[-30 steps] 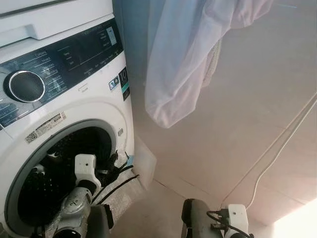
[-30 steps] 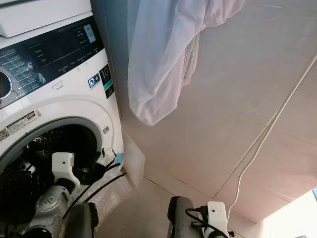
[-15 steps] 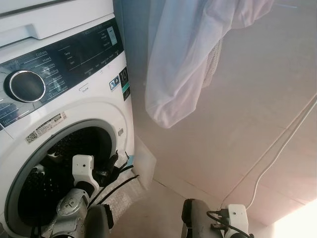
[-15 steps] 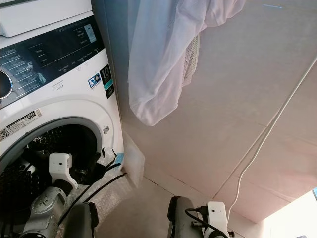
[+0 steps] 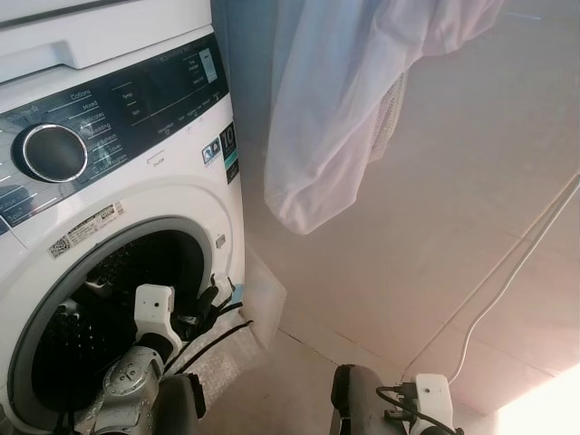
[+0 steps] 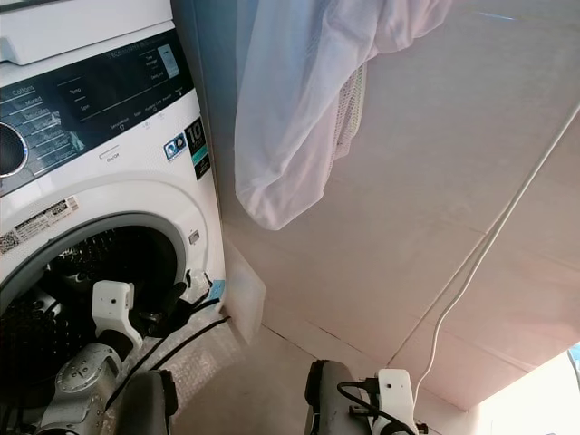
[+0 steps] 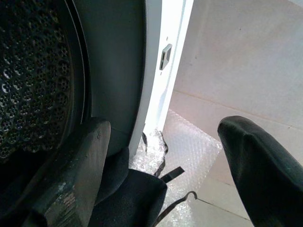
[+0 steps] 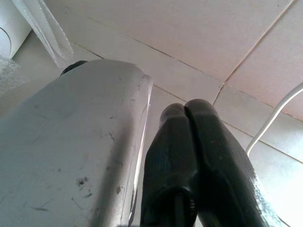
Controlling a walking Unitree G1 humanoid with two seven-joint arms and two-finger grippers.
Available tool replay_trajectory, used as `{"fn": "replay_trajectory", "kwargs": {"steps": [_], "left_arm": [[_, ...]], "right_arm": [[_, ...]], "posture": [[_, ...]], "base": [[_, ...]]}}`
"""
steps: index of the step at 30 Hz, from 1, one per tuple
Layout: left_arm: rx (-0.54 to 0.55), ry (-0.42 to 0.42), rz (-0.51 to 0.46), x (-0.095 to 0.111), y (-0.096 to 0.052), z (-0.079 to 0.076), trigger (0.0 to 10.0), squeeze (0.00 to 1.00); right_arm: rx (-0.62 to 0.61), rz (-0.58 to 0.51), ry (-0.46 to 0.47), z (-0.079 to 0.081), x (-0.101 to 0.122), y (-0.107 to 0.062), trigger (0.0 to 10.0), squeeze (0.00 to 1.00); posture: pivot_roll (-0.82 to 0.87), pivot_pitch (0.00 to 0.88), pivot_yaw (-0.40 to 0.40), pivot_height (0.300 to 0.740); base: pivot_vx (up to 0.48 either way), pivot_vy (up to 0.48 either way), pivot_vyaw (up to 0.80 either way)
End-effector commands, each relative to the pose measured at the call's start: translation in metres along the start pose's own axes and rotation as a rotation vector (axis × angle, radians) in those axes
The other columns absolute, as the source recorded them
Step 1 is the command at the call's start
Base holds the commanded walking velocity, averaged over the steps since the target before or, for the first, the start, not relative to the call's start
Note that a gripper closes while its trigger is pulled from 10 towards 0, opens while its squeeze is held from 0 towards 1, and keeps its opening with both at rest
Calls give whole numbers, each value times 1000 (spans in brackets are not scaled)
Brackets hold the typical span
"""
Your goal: Clothes washing
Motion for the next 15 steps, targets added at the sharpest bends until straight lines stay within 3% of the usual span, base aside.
{"fn": "replay_trajectory", "kwargs": {"steps": [1,15], "left_arm": [[-9,1,-3,2,1,-1,10000,0],[-9,1,-3,2,1,-1,10000,0]], "right_arm": [[132,170,-6,43,-46,-15,10000,0],[132,170,-6,43,-46,-15,10000,0]], "posture": [[187,0,-144,462],[187,0,-144,462]], "base": [[0,0,0],[0,0,0]]}}
Point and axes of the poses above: a point about 5 cm out from each wrist's last joint towards the gripper, its own y axis pointing out of the wrist towards the gripper, its own x axis along the axis of the wrist's last joint, z = x × y, the point moved 5 cm from there along y, pointing out of the wrist towards the gripper, and after that the axes turned 15 degrees about -y, right-handed, at the moved point
